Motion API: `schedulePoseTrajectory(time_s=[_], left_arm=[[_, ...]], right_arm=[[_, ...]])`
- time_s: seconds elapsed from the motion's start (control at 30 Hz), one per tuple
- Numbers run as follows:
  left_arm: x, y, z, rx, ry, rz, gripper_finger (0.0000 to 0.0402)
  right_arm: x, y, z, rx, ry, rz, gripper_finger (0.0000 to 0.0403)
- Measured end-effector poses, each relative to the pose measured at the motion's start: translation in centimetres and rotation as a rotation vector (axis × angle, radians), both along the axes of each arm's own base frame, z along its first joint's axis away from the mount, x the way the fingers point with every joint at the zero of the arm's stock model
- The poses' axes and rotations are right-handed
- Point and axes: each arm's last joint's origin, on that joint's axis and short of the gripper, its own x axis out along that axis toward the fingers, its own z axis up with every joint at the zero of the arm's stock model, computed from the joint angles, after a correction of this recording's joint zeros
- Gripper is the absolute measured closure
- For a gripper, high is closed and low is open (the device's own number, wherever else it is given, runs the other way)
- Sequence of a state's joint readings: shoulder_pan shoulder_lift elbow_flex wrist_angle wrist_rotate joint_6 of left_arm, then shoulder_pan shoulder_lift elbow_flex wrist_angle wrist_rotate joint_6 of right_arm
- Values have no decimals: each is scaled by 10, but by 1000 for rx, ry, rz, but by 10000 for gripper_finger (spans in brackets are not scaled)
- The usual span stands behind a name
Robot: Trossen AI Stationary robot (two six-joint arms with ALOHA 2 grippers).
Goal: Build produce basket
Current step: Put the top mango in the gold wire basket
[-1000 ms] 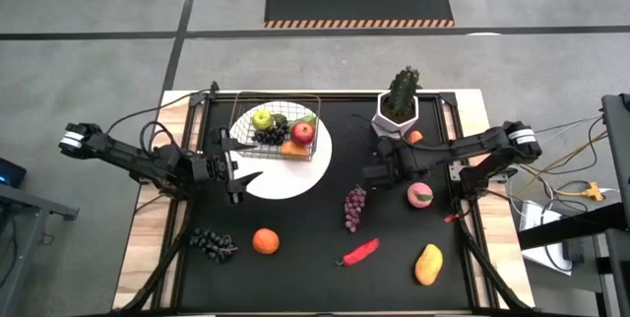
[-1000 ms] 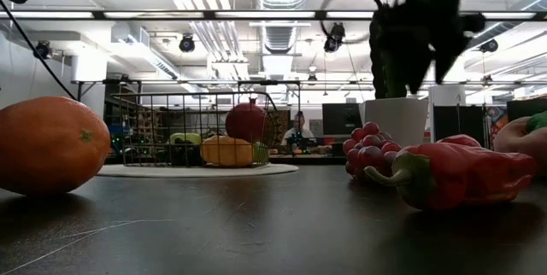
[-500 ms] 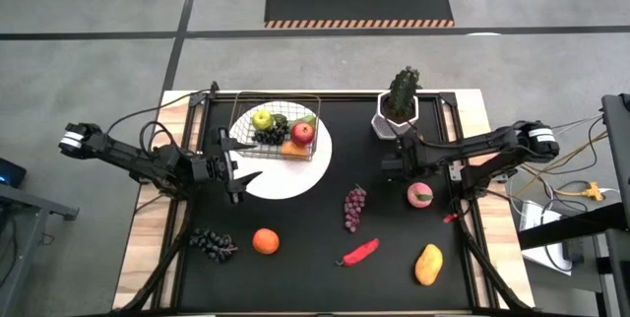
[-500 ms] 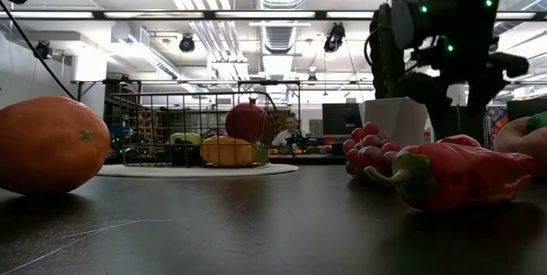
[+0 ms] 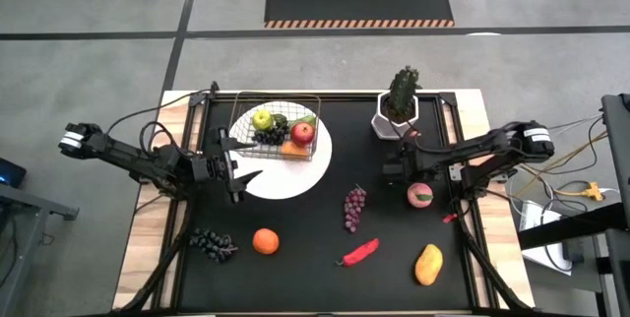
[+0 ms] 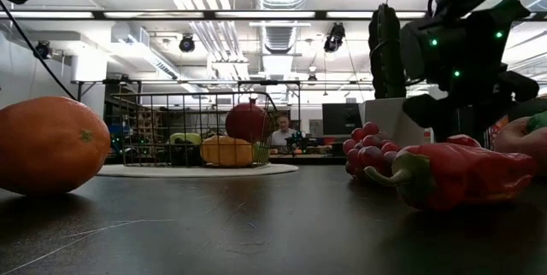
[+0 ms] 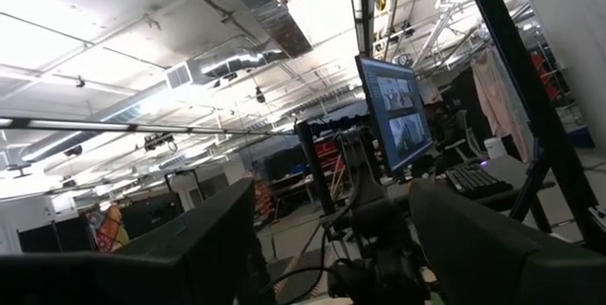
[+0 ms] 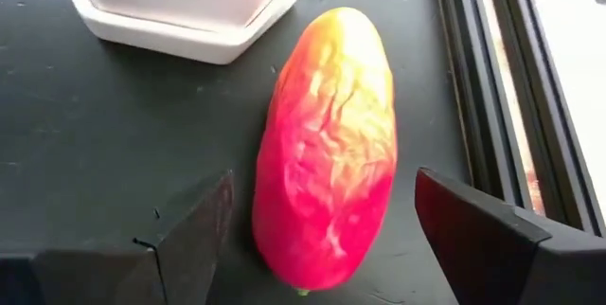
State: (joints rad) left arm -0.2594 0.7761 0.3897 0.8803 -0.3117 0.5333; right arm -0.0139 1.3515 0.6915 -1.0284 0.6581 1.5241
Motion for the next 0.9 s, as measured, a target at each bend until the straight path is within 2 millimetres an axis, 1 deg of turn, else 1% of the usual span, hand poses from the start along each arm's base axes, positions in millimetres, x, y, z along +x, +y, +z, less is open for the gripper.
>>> schedulePoseTrajectory(time_s=[0.2,0.43,0.53,0.77,0.9], left_arm=[[0,0,0,3,2,4,139],[0,0,-1,3,3,5,139],[0,0,-1,2,3,5,139],[0,0,-1,2,3,5,139],[0,0,-1,2,3,5,139]], right_arm=[[1,-1,-8,-26,2,0,89],[0,-1,-15,-34,-3,-31,109],[1,-1,-17,-34,-7,-32,125],[1,-1,-17,-32,-18,-42,177],[1,0,-17,-24,-22,-47,193]])
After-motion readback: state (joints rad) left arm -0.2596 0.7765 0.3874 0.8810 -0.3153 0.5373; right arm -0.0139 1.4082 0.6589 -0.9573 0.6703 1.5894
